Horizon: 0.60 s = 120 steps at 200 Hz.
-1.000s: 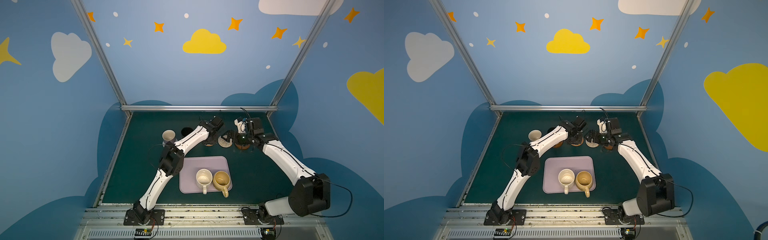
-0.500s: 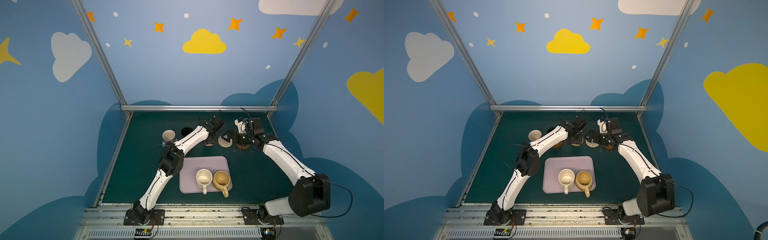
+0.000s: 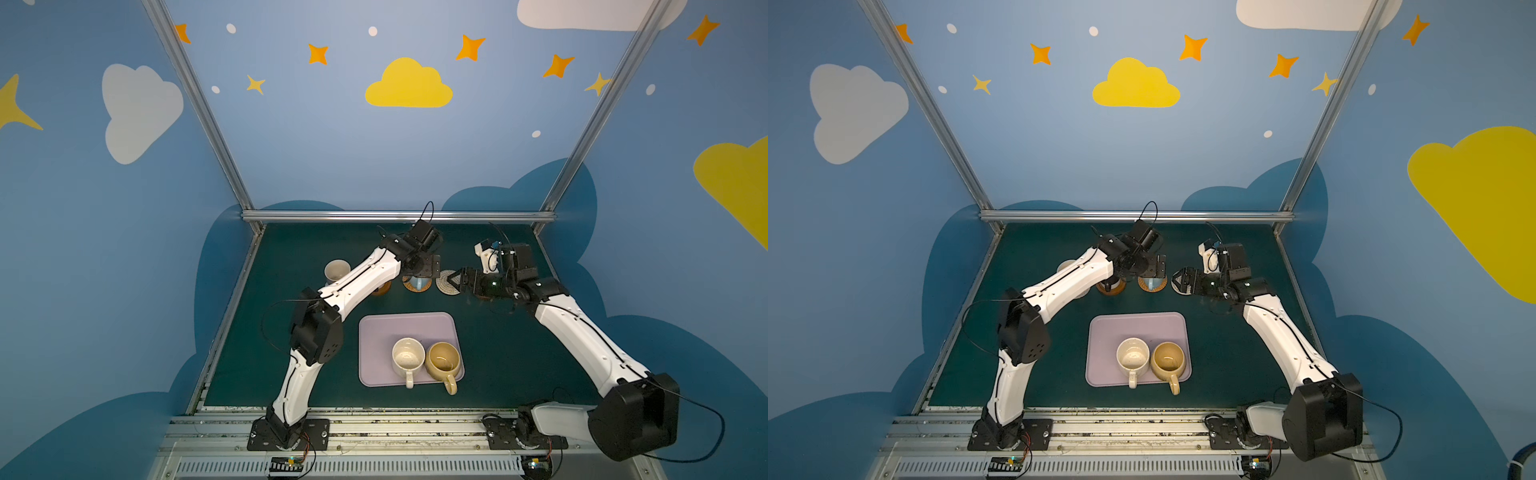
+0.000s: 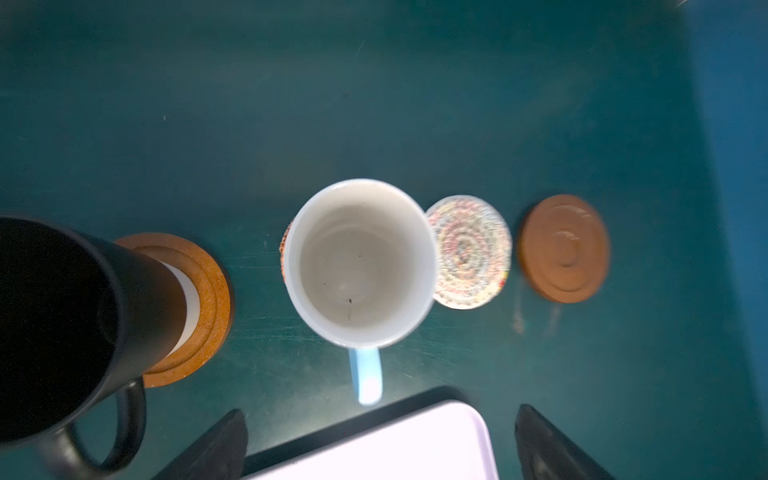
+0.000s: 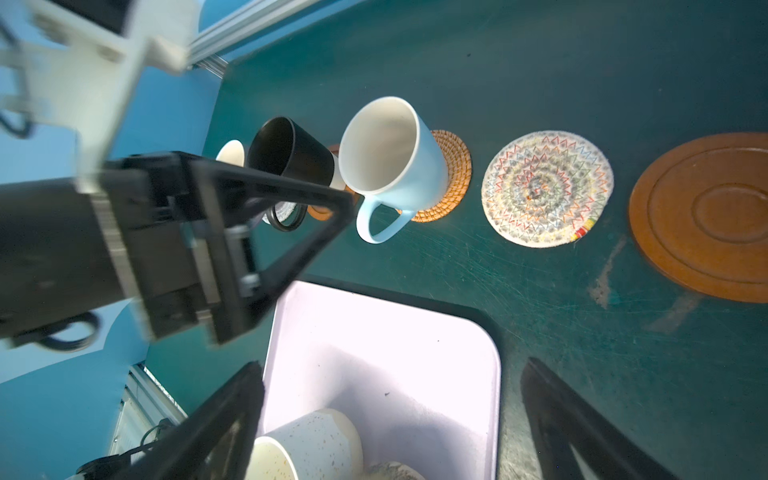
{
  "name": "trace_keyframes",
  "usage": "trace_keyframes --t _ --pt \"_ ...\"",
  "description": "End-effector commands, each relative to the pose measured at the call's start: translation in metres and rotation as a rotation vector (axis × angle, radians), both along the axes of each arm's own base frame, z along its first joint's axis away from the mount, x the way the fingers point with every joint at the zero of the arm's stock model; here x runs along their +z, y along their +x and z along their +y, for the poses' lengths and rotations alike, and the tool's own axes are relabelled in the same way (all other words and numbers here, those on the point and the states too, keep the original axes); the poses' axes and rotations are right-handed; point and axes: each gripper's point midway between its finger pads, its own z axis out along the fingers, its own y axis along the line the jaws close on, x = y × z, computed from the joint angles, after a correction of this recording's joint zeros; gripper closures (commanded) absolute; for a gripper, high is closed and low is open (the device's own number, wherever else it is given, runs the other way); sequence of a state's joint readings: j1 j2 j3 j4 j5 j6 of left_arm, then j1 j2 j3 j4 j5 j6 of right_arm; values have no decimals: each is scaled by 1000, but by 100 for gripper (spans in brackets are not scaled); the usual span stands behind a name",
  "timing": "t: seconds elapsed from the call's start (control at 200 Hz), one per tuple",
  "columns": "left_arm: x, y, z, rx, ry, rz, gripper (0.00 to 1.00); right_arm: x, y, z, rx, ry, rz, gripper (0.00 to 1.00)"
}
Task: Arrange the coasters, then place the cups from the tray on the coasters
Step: 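Raise the left gripper from the light-blue mug while right gripper moves to the tray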
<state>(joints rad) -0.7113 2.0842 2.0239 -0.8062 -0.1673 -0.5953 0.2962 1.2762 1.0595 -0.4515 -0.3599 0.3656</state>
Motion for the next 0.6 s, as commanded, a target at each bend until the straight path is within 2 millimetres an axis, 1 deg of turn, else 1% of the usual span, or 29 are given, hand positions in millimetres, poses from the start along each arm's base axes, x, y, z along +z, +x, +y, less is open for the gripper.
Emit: trace_keyframes --t 0.0,0.05,0.085,0.195,0.32,0.38,0.45,0.541,0.596 --pt "28 0 1 -21 -102 -34 0 4 -15 -4 9 -2 -26 4" --pt "38 -3 5 -37 -128 -50 0 7 -21 -3 15 5 -39 4" --pt "48 -4 9 -42 -149 -82 0 9 -25 -2 28 9 -51 4" --pt "81 -13 16 -108 -228 -232 0 13 -43 12 112 -16 -89 4" --pt "105 -32 30 -160 -302 -291 0 10 -60 22 127 -62 -65 4" --pt "112 -42 35 -192 -329 -291 0 7 -68 27 134 -80 -46 4" --pt "116 -54 41 -217 -355 -268 0 4 -77 34 145 -81 -31 4" --pt "114 -68 49 -237 -397 -215 0 0 -87 43 163 -92 -16 4" --pt "111 -80 49 -265 -444 -163 0 -4 -92 47 159 -106 -7 4"
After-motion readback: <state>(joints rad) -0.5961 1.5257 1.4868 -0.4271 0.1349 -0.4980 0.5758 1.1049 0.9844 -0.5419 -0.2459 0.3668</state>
